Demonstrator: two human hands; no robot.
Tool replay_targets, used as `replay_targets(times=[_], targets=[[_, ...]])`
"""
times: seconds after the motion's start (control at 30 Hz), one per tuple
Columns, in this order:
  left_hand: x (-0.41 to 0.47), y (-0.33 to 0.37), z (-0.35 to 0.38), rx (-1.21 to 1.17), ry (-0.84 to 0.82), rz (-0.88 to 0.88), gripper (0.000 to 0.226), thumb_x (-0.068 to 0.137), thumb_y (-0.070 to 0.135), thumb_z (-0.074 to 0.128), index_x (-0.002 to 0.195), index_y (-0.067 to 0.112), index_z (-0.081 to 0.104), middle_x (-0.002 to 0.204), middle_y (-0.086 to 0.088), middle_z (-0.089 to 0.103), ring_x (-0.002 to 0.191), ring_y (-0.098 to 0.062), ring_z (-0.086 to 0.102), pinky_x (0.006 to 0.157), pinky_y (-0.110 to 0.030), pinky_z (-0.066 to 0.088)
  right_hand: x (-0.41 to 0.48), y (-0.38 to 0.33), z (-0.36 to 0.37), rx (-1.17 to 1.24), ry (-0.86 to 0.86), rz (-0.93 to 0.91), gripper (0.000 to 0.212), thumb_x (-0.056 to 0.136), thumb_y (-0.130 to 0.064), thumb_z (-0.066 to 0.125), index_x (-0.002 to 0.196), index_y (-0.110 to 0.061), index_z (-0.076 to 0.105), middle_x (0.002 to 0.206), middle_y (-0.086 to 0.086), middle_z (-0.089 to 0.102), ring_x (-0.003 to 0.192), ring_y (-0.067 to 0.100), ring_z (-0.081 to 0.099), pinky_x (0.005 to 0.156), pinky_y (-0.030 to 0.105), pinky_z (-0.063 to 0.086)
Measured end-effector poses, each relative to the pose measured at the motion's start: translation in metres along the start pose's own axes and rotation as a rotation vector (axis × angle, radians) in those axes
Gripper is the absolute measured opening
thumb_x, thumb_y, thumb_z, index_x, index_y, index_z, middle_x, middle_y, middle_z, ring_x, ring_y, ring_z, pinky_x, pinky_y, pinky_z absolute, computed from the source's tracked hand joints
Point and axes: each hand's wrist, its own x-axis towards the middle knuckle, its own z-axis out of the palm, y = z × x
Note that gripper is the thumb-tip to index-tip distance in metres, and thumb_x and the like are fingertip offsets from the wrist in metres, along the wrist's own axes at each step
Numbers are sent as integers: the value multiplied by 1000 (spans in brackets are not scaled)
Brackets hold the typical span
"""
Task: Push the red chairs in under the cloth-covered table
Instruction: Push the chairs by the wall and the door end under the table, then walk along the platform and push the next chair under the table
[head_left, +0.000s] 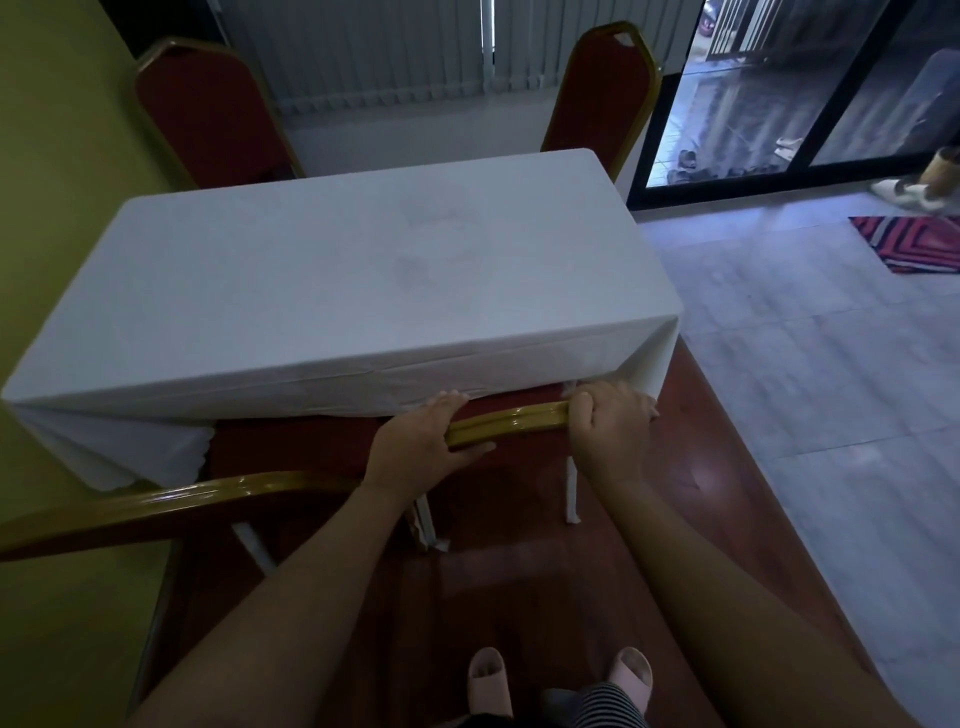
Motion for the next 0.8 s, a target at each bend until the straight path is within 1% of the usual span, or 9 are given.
replay_targets(times=[0.13,0.27,0.33,0.4,0.47,0.57,0.67,0.73,0.8], targets=[[-1,5,-6,-102,-89,-81,102,71,90,14,131,20,58,138,0,57,130,-14,50,101,-32,45,-3,2,-4,-12,-32,-29,47,82,-26,28,74,-14,73,71,-3,67,70,9,46,75,25,20],[6,14,-9,-211,-144,-170,104,72,89,3,136,24,53,147,3,46,140,-10,34,113,-33,31,-1,15,-9,-15,-97,-126,50,87,-28,27,96,-15,75,83,-2,70,75,7,45,75,24,21],[16,17,-8,-258,-170,-247,93,78,85,14,141,24,47,152,2,39,144,-12,26,119,-35,21,1,23,-10,-21,-161,-176,50,90,-29,27,106,-15,72,94,-3,72,81,10,53,79,26,28],[33,19,-7,-286,-204,-347,75,90,69,32,148,22,35,158,0,25,147,-15,14,121,-36,8,5,35,-13,1,-206,-194,50,91,-30,27,111,-14,70,102,-2,72,88,13,58,82,31,39],[52,23,-8,-250,-274,-380,74,93,61,36,153,19,21,162,-1,7,149,-15,2,119,-39,-1,13,48,-20,21,-236,-159,49,93,-33,27,112,-15,68,108,-2,70,94,16,59,83,36,45],[71,38,-9,-184,-351,-397,79,93,61,35,154,18,10,162,-2,-3,149,-16,-5,119,-44,0,28,75,-26,-56,-319,-83,47,96,-37,27,119,-18,63,123,2,64,110,22,55,90,38,44],[94,63,-6,-115,-366,-417,78,95,59,33,154,15,7,162,-5,-5,149,-19,-5,119,-45,0,47,106,-36,-187,-448,17,54,96,-42,21,137,-21,49,149,4,44,132,25,41,104,41,37],[113,82,2,-39,-374,-411,74,98,54,29,154,12,6,162,-9,-4,149,-22,-4,119,-46,-1,60,125,-48,-294,-541,25,59,95,-44,18,143,-19,42,155,6,33,139,27,34,109,42,31],[133,106,16,12,-396,-387,70,98,48,29,153,10,7,161,-12,-2,149,-25,-1,119,-48,2,72,141,-62,-372,-630,70,57,98,-43,22,146,-16,36,157,7,27,142,29,27,113,43,25]])
